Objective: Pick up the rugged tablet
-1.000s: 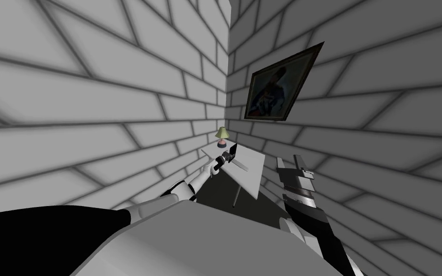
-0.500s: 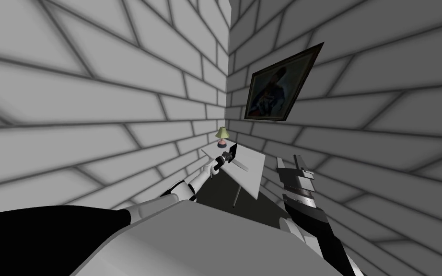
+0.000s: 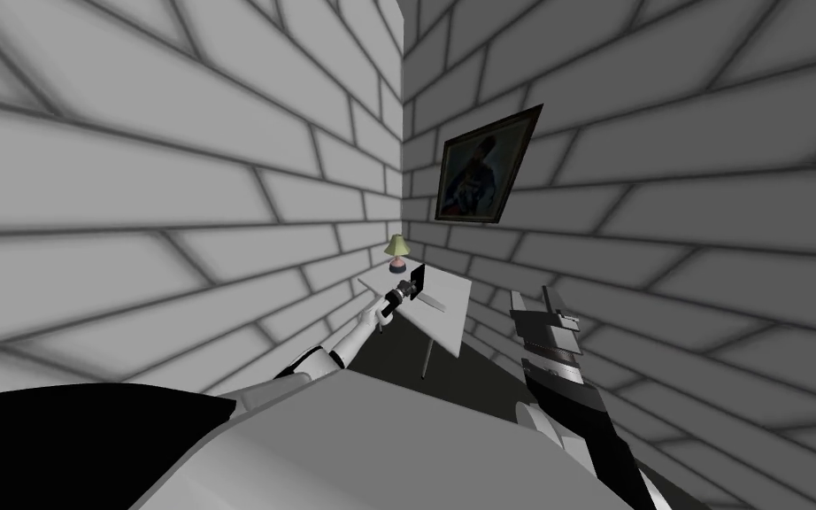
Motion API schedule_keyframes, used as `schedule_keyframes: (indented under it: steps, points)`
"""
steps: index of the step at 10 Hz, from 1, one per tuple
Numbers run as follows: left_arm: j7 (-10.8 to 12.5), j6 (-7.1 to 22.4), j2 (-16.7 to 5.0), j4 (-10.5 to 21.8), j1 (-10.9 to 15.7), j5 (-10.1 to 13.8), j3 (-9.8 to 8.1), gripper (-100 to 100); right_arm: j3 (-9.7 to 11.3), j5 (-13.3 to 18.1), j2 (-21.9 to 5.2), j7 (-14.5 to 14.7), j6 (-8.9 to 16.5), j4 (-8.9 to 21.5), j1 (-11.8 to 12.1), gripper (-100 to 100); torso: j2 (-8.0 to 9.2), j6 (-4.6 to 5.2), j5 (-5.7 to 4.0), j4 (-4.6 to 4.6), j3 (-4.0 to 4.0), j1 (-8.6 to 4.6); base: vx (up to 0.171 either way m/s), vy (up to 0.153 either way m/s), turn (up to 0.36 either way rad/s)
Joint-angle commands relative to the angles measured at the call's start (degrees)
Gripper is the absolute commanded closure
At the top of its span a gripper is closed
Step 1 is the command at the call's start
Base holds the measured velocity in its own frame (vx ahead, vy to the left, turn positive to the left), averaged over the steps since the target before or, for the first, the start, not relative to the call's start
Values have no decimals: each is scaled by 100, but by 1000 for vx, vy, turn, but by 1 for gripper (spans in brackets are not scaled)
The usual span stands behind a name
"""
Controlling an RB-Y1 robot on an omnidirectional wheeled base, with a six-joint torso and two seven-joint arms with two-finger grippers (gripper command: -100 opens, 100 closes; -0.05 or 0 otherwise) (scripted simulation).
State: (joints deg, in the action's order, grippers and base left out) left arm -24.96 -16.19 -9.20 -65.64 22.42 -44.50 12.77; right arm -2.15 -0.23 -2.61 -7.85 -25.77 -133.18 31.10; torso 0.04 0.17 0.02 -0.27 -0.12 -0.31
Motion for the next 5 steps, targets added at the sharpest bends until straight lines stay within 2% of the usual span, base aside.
schedule_keyframes:
  steps: [1,2,3,4,5]
  points:
    - [-13,-93,-277,-286,-286,205,-286,100,0,0,0,0,0,0,0,0,0,0,0,0,0,0,16,-82,-334]
    - [-13,-93,-277,-290,-507,205,-379,100,1,0,0,0,0,0,-1,0,-6,2,2,-4,-5,0,12,-55,-153]
    - [-13,-93,-277,-290,-575,205,-379,100,0,0,0,0,0,0,0,0,-1,-3,6,-18,-10,6,7,-21,8]
    - [-1,-104,-532,-626,-763,368,-633,100,0,0,0,0,0,0,0,0,-4,-19,12,-40,-22,28,-1,-57,-286]
    - [-1,-104,-532,-687,-854,368,-633,100,0,0,0,0,0,0,-1,0,-10,-15,14,-42,-26,30,1,-44,-201]
